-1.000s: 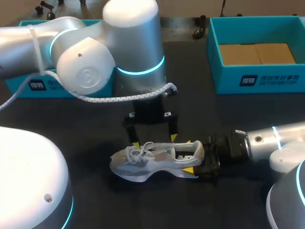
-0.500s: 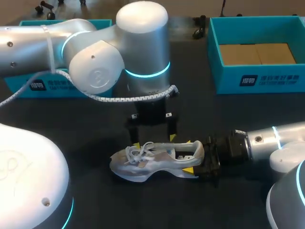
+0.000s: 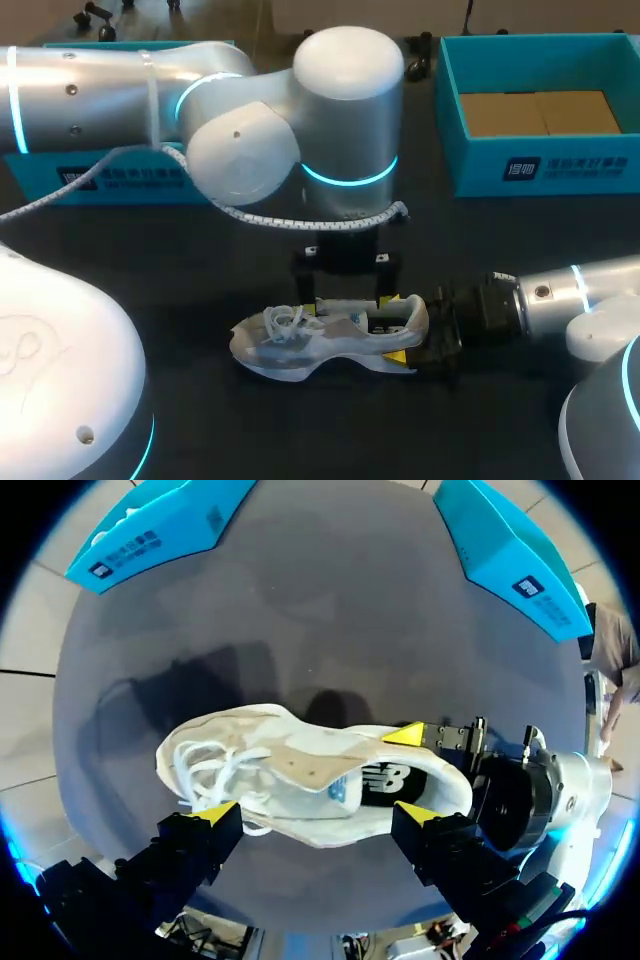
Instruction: Take the shoe out of the shoebox, open the shoe tongue, remove and reinsert the insole, then place the shoe into the shoebox
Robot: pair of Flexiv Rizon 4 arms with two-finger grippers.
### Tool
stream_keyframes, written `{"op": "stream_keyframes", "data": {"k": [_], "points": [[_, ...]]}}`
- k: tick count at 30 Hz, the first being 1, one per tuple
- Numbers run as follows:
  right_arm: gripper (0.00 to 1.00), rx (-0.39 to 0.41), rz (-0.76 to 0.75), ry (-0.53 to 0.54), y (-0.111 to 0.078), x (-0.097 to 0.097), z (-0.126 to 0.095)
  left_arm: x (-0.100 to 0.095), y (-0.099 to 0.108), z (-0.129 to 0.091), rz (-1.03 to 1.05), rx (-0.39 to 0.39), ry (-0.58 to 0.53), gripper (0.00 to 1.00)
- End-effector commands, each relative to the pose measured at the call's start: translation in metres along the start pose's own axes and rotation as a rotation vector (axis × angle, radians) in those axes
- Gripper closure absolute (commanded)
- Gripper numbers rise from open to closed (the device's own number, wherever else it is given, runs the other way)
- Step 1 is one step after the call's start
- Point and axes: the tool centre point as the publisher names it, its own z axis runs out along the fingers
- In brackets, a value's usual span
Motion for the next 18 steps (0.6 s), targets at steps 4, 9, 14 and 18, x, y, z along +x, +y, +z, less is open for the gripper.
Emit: {"op": "stream_keyframes", "data": {"k": [4,9,14,18], "points": [[1.0,0.004,0.001,0.001,-0.003,-0.001,0.003,0.017,0.006,0.003,-0.528,0.051,-0.201,0.0],[1.0,0.004,0.001,0.001,-0.003,-0.001,0.003,0.024,0.008,0.02,-0.524,0.034,-0.255,0.0],[1.0,0.004,0.001,0.001,-0.003,-0.001,0.003,0.026,0.006,0.026,-0.543,0.046,-0.299,0.0],[1.0,0.004,0.001,0.001,-0.003,-0.001,0.003,0.025,0.002,0.028,-0.551,0.021,-0.318,0.0]]}}
